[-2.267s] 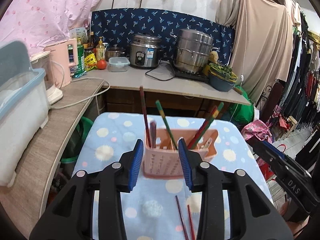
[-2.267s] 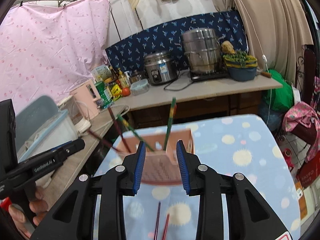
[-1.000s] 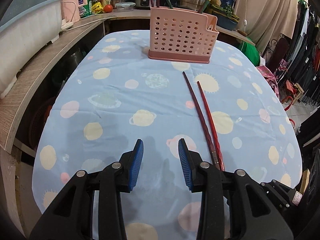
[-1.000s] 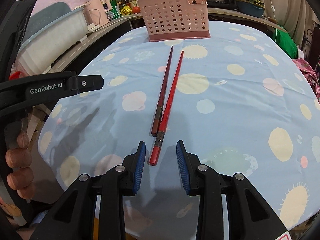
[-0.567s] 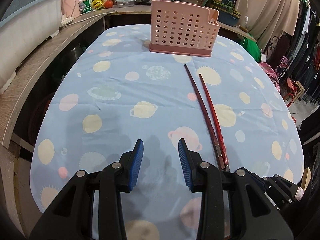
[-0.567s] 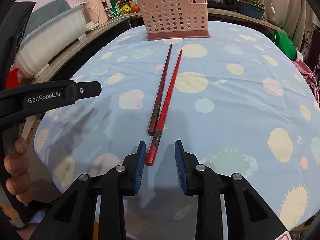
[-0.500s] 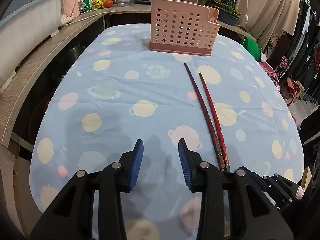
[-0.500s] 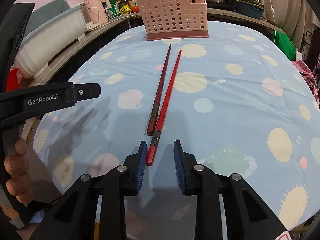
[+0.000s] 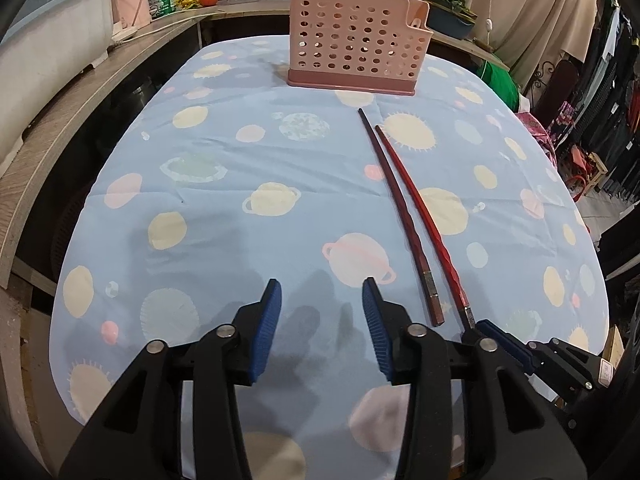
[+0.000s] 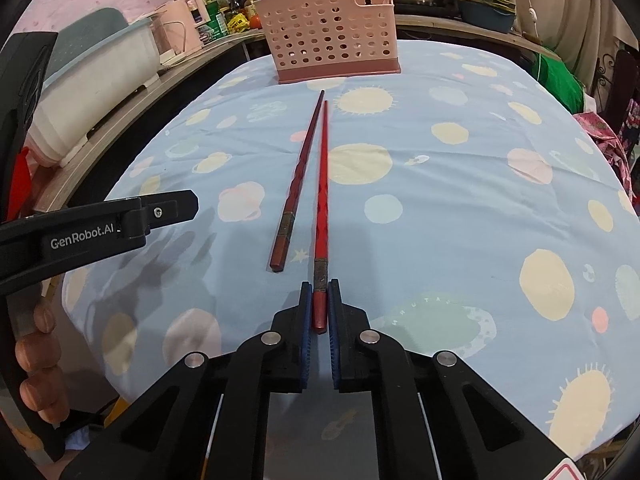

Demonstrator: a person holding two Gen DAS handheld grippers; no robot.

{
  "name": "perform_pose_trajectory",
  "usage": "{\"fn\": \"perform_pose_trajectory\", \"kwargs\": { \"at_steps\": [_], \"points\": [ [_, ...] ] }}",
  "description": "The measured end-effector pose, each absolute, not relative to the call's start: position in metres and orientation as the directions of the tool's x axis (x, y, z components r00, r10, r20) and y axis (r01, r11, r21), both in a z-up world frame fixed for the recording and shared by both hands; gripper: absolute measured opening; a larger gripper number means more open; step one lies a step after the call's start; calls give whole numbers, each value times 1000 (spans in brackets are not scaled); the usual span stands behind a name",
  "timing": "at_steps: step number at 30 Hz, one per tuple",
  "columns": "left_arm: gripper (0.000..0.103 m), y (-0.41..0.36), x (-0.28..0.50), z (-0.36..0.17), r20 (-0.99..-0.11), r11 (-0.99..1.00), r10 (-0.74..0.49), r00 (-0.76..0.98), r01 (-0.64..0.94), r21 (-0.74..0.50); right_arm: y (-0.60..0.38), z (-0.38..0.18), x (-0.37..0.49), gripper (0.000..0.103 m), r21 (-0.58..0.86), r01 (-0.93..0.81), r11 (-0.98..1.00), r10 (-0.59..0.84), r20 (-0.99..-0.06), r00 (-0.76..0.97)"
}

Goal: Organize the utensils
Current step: 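Grasp the red chopstick near its end with the right gripper, then grasp the dark red chopstick with the left gripper while the right holds the red one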

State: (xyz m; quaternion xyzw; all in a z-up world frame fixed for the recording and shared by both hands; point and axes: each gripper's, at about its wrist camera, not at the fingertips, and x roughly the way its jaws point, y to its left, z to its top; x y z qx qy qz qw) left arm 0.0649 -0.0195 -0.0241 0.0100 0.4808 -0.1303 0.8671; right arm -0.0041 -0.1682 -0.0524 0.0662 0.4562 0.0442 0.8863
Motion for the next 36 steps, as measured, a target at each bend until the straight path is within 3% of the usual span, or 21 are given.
{"fn": "perform_pose_trajectory", "kwargs": {
  "at_steps": [8, 12, 19, 32, 36],
  "points": [
    [51, -29, 64, -27, -842, 960, -230, 488, 254, -115, -185, -52, -4, 7, 165, 30, 986, 115, -799, 590],
    [63, -36, 63, -28, -841, 956, -243, 484, 265, -123, -198, -52, -5, 7, 172, 64, 983, 100, -798, 595],
    [68, -60, 61, -32, -844, 942, -270, 464, 308, -132, -216, -52, -7, 7, 185, 103, 977, 87, -795, 601],
    [67, -86, 67, -50, -852, 940, -250, 461, 325, -100, -219, -53, -9, 7, 194, 101, 976, 95, -791, 605],
    [62, -86, 67, -50, -849, 943, -236, 473, 323, -82, -219, -53, -9, 7, 194, 101, 976, 95, -791, 605]
  ]
}}
